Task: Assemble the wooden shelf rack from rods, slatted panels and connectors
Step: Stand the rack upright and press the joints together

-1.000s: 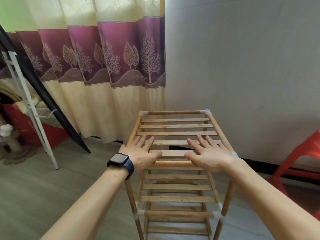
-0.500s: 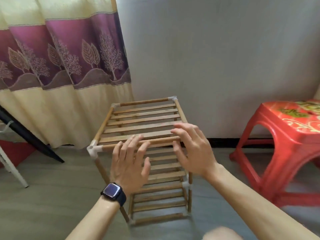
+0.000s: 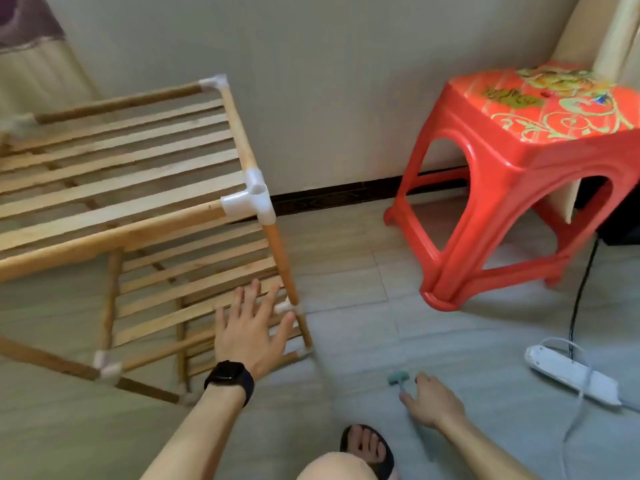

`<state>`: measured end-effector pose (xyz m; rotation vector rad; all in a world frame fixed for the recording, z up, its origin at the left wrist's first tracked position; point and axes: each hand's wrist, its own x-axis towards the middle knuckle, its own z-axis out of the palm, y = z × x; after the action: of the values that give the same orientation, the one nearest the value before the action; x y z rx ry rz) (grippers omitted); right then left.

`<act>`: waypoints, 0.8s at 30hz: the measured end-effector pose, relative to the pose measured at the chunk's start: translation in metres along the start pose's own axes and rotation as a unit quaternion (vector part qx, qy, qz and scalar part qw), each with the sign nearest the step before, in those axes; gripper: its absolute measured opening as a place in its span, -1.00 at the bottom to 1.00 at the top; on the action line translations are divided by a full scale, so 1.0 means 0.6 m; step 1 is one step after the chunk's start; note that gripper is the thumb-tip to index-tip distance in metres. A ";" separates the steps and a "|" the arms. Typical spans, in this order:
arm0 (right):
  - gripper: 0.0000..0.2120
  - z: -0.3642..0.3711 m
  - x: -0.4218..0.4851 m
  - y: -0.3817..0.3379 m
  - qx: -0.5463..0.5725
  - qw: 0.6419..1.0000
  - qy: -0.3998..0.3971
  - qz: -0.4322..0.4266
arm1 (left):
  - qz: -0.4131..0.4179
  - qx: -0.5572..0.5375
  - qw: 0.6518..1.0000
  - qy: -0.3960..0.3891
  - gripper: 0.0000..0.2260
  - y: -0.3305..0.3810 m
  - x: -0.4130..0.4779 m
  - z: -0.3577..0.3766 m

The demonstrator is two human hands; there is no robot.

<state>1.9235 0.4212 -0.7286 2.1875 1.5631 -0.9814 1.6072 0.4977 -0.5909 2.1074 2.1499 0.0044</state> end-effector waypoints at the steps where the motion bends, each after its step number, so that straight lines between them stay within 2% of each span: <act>1: -0.46 0.021 0.007 0.005 -0.011 1.000 -0.004 0.006 | 0.004 -0.004 1.000 0.031 -0.37 0.000 0.000 0.005; 5: -0.63 0.072 0.026 0.001 -0.025 1.000 0.006 0.015 | 0.021 -0.016 0.997 0.076 -0.40 -0.005 0.004 0.018; 7: -0.71 0.077 0.029 -0.016 -0.030 0.999 -0.007 0.019 | 0.019 -0.013 0.997 0.072 -0.42 -0.008 0.003 0.020; 10: -0.77 0.060 0.028 -0.046 -0.010 1.000 -0.013 0.006 | 0.020 -0.006 1.000 0.024 -0.40 -0.011 -0.002 0.016; 13: -0.92 -0.007 0.012 -0.089 0.078 0.994 0.051 -0.057 | 0.026 -0.019 0.999 -0.007 -0.39 -0.017 -0.015 0.009; 15: -0.90 -0.074 -0.019 -0.134 0.164 0.972 0.134 -0.104 | 0.014 -0.053 0.998 0.025 -0.44 -0.040 -0.040 0.004; 17: -0.89 -0.150 -0.071 -0.185 0.247 0.924 0.240 -0.167 | -0.024 -0.112 0.988 0.103 -0.49 -0.073 -0.079 0.003; 19: -0.96 -0.225 -0.144 -0.239 0.320 0.849 0.336 -0.254 | -0.092 -0.154 0.964 0.196 -0.53 -0.108 -0.112 0.004; 22: -0.98 -0.315 -0.270 -0.325 0.351 0.718 0.436 -0.415 | -0.253 -0.224 0.894 0.293 -0.60 -0.160 -0.134 -0.019; 24: -0.89 -0.348 -0.330 -0.383 0.310 0.640 0.502 -0.491 | -0.349 -0.293 0.838 0.300 -0.55 -0.198 -0.134 -0.039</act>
<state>1.7530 0.4849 -0.4083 2.3392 3.6928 -0.3982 1.4881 0.4170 -0.5717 0.9671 2.6262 1.2095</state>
